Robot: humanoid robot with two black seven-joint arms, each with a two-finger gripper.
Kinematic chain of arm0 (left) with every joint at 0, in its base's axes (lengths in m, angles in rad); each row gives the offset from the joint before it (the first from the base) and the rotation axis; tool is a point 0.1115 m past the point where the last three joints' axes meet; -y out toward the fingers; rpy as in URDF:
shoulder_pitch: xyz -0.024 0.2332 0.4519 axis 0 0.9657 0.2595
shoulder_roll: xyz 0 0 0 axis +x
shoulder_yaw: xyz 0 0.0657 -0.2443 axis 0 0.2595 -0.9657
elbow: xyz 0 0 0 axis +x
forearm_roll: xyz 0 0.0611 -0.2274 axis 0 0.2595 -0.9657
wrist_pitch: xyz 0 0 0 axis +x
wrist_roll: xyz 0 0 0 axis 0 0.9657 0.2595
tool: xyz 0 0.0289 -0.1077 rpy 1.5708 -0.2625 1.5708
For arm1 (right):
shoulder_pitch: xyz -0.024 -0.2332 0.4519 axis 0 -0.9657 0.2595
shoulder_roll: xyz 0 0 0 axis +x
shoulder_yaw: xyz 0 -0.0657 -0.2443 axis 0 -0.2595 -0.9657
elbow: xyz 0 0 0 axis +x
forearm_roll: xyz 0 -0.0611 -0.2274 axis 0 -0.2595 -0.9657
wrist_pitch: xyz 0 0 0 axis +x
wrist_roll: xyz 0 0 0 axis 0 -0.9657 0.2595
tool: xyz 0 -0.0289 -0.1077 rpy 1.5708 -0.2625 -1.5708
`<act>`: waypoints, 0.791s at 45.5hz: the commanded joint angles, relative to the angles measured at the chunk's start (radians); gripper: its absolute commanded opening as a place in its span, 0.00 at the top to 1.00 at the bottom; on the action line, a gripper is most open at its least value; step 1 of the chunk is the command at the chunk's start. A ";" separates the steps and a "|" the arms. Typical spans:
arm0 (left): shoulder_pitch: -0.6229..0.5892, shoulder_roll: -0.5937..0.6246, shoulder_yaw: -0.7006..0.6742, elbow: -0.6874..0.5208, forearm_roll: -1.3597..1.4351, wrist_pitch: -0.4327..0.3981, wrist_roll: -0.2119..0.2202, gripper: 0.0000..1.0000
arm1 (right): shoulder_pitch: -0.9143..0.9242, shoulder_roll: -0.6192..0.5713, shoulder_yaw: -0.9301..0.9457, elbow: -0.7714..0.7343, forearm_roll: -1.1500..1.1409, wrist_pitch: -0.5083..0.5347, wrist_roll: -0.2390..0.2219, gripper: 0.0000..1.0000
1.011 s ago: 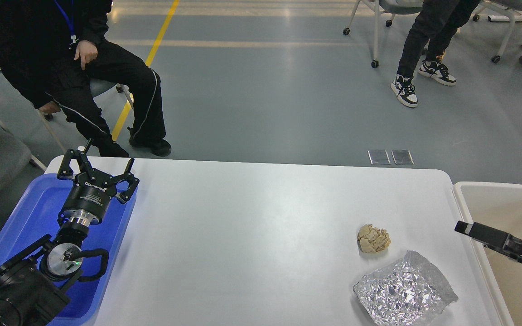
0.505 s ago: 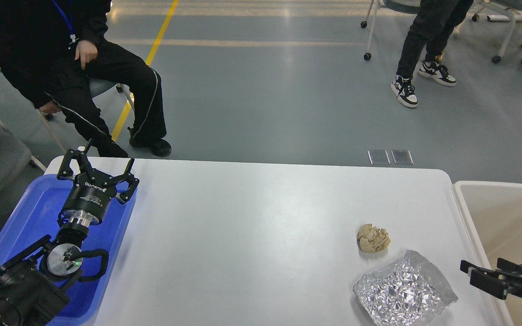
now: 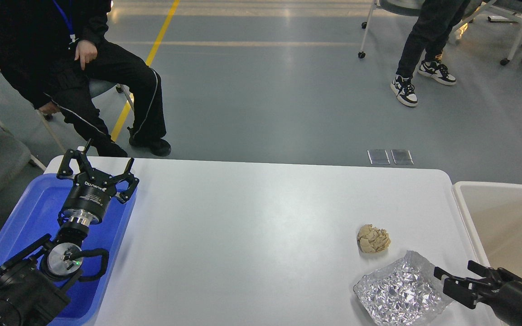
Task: Tidy desktop
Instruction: 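Lower the right gripper and move it toward the silver foil wrapper, then close the right gripper on the edge of the silver foil wrapper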
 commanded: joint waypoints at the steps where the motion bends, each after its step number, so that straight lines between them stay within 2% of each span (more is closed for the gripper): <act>1: 0.000 0.000 0.000 0.000 0.000 0.000 0.000 0.00 | 0.129 0.070 -0.171 -0.115 0.013 -0.002 0.006 0.00; 7: 0.000 0.000 0.000 0.000 0.000 0.000 0.000 0.00 | 0.230 0.108 -0.266 -0.164 0.053 0.037 0.001 0.00; 16: 0.000 0.000 0.000 0.000 0.000 0.000 0.000 0.00 | 0.287 0.119 -0.283 -0.178 0.116 0.119 -0.008 0.00; 36: 0.000 0.000 0.000 0.000 0.000 -0.002 0.000 0.00 | 0.374 0.174 -0.478 -0.290 0.112 0.116 0.004 0.00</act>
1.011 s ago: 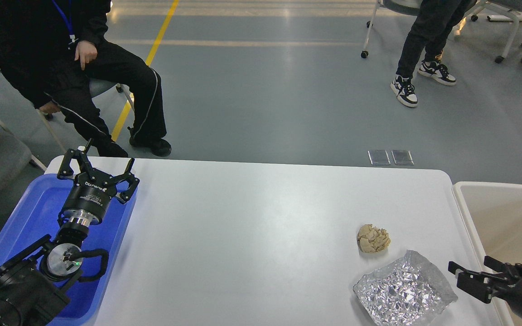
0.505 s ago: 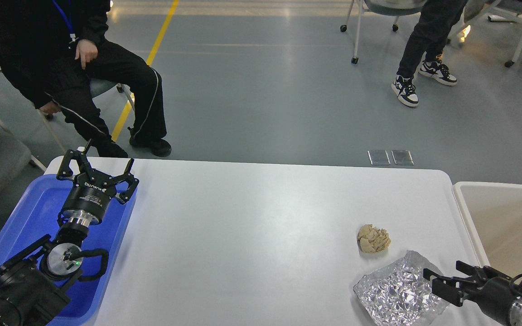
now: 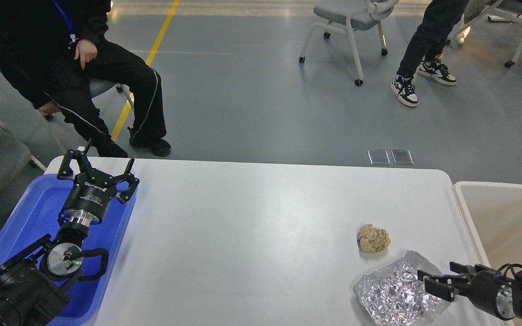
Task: Tidy desktop
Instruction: 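Close the right gripper on the edge of the silver foil wrapper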
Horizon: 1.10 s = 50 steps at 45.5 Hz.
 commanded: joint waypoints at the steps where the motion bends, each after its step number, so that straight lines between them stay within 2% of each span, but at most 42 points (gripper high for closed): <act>1: 0.001 0.000 0.000 -0.001 0.000 0.000 0.000 0.00 | 0.052 0.027 -0.086 -0.053 0.004 0.007 0.003 0.00; 20: 0.001 0.000 0.000 -0.001 0.000 0.000 0.000 0.00 | 0.075 0.076 -0.152 -0.114 -0.003 -0.018 0.007 0.00; 24: 0.001 0.000 0.000 0.000 0.000 0.000 0.000 0.00 | 0.076 0.078 -0.152 -0.117 -0.005 -0.021 0.009 0.03; 29: 0.001 0.000 0.000 0.000 0.000 0.000 0.000 0.00 | 0.078 0.084 -0.152 -0.136 -0.005 -0.021 0.021 0.17; 32: 0.000 0.000 0.000 0.000 0.000 0.000 0.000 0.00 | 0.079 0.092 -0.153 -0.153 -0.005 -0.019 0.026 0.32; 36: 0.000 0.000 0.000 0.000 0.002 0.000 0.000 0.00 | 0.078 0.092 -0.153 -0.159 -0.005 -0.013 0.024 0.61; 39: 0.000 0.000 0.000 0.000 0.002 0.000 0.000 0.00 | 0.078 0.092 -0.155 -0.157 -0.005 -0.013 0.026 0.76; 41: 0.001 0.000 0.000 0.000 0.000 0.000 0.000 0.00 | 0.079 0.090 -0.158 -0.153 -0.006 -0.013 0.026 0.96; 42: 0.000 0.000 0.000 0.000 0.002 0.000 0.000 0.00 | 0.081 0.090 -0.164 -0.150 -0.006 -0.013 0.026 1.00; 50: 0.001 0.000 0.000 0.000 0.002 0.000 0.000 0.00 | 0.108 0.082 -0.212 -0.134 -0.006 -0.019 0.027 1.00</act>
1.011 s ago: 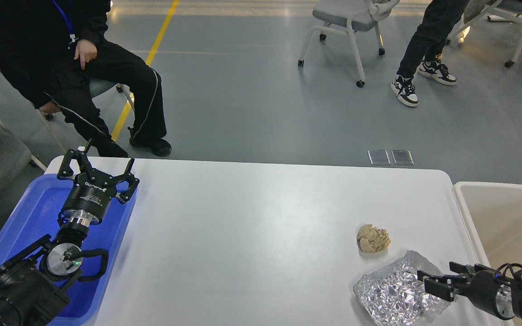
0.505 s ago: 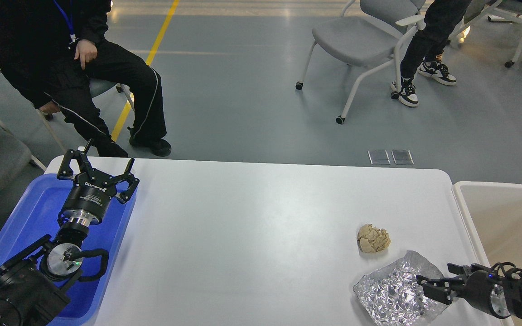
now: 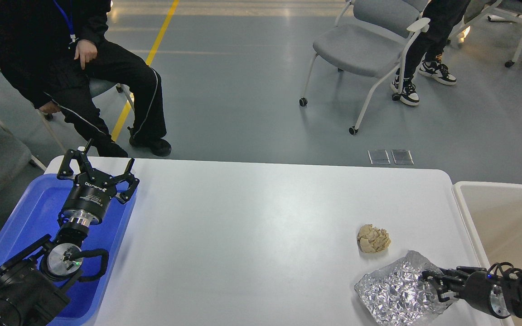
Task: Tidy desktop
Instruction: 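Close the right gripper on the edge of the silver foil wrapper, then lift the foil wrapper with the right gripper toward the beige bin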
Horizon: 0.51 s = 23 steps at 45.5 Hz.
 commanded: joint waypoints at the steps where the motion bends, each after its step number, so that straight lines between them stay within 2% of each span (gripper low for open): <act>1: 0.001 0.000 0.000 0.000 0.001 0.000 0.000 0.00 | 0.024 -0.008 -0.039 0.020 -0.001 -0.005 0.004 1.00; 14: 0.001 0.000 0.000 -0.001 0.001 0.000 0.000 0.00 | 0.041 -0.020 -0.037 0.027 0.001 -0.005 0.005 1.00; 23: -0.001 0.000 0.000 -0.001 0.001 0.000 0.000 0.00 | 0.070 -0.090 -0.036 0.098 0.014 0.001 0.007 1.00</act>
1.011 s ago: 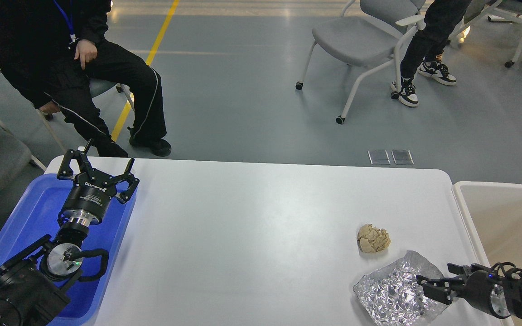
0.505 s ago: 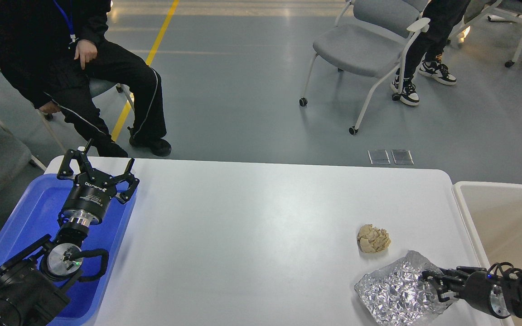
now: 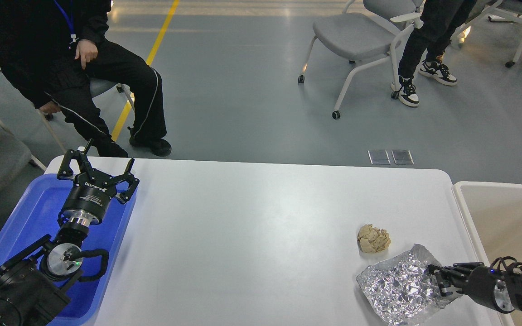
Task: Tidy desktop
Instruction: 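Lift the foil wrapper with the right gripper toward the beige bin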
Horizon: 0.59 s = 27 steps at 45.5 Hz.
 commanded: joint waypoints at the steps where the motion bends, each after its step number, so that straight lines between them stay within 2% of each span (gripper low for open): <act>1: -0.001 0.000 0.000 0.001 0.000 0.000 0.000 0.00 | 0.038 -0.069 -0.001 0.074 0.014 0.007 0.001 1.00; 19: 0.001 0.000 0.001 0.001 0.000 0.000 0.000 0.00 | 0.121 -0.365 0.000 0.401 0.017 0.019 0.001 1.00; 27: 0.001 0.000 0.000 0.001 0.000 0.000 0.000 0.00 | 0.229 -0.523 0.002 0.548 0.020 0.068 0.003 1.00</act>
